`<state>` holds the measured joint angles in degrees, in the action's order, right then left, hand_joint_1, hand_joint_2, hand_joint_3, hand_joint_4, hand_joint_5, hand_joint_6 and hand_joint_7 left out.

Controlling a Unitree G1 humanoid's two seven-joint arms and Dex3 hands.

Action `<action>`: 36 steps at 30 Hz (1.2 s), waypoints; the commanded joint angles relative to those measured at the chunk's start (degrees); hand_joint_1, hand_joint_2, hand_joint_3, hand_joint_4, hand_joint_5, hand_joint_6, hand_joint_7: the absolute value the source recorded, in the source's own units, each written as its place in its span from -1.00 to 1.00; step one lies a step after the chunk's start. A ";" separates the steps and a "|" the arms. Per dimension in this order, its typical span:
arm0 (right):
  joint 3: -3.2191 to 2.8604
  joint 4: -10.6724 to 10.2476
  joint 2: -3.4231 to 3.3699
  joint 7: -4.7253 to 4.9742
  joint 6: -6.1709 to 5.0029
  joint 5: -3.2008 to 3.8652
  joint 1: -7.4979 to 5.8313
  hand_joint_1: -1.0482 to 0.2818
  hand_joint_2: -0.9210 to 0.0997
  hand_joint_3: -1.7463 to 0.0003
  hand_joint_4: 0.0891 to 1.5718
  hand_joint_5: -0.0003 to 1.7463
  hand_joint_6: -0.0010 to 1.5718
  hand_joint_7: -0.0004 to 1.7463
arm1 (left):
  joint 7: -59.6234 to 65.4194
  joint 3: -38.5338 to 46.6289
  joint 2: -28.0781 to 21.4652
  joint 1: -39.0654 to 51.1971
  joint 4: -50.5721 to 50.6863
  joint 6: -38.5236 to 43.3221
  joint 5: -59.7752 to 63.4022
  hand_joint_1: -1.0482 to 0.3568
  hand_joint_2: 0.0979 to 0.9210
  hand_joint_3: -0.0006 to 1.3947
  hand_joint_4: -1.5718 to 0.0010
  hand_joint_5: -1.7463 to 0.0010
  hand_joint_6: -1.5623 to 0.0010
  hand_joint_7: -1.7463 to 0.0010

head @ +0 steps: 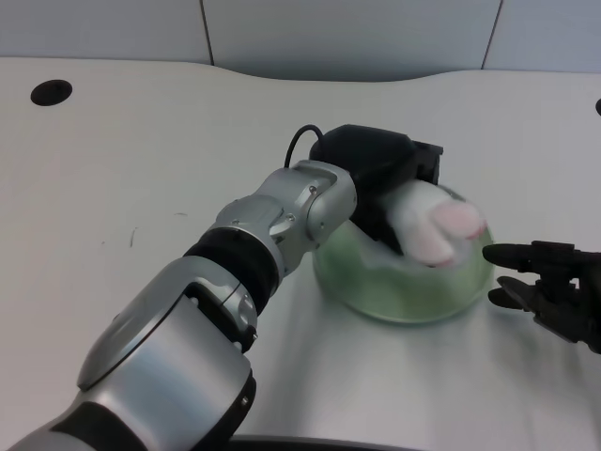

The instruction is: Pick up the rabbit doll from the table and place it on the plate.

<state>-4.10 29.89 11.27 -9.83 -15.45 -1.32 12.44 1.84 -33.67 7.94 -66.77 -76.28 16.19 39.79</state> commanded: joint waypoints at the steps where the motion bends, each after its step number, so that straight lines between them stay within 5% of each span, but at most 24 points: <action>1: -0.77 0.32 1.17 -0.32 -0.55 0.74 -1.03 -0.06 -1.00 0.79 0.22 -0.76 0.14 -1.00 | -1.00 -1.19 -1.09 -0.52 -0.44 -1.61 1.29 -0.25 0.83 -1.00 0.46 0.32 0.25 0.77; 7: -1.19 0.52 1.18 -0.82 -0.63 1.19 -1.06 -0.07 -1.00 0.78 0.21 -0.77 0.13 -0.99 | -1.44 -2.87 -1.17 -0.66 -0.49 -3.45 2.86 -0.52 0.89 -0.99 0.81 0.81 0.61 1.00; 16: -1.43 0.89 1.26 -1.17 -0.34 2.07 -0.86 -0.05 -1.00 0.79 0.23 -0.77 0.15 -0.99 | -1.38 -3.29 -1.11 -0.79 -0.32 -4.86 3.02 -0.76 1.00 -0.98 1.00 1.00 0.98 1.00; 21: -1.42 0.89 1.39 -1.24 -0.39 2.07 -0.85 -0.04 -1.00 0.78 0.23 -0.77 0.16 -0.99 | -1.08 -1.68 -1.84 -0.75 0.16 -3.95 1.49 -0.88 1.00 -0.91 1.00 1.00 1.00 1.00; 25: -1.45 1.60 1.79 -1.43 -1.22 1.94 -0.61 -0.04 -1.00 0.79 0.26 -0.76 0.16 -0.99 | -2.14 2.36 -2.84 -0.69 0.82 -2.33 -2.41 -0.84 1.00 -0.88 1.00 1.00 0.99 0.99; 33: -1.30 1.41 2.00 -1.04 -0.92 1.68 -0.68 -0.06 -1.00 0.80 0.27 -0.75 0.18 -0.99 | -4.06 5.21 -4.06 -0.33 1.35 -0.30 -5.36 -0.81 1.00 -0.88 0.99 0.99 0.94 0.97; 36: -1.55 2.08 1.92 -1.20 -1.40 2.09 -0.36 -0.06 -1.00 0.80 0.26 -0.76 0.17 -1.00 | -12.09 13.97 -11.01 4.31 4.69 4.73 -15.00 -0.61 0.99 -0.94 0.78 0.87 0.72 0.90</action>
<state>-4.62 31.15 12.35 -11.19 -16.23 0.05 12.31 -7.48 -22.60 1.13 -64.69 -72.64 19.72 27.79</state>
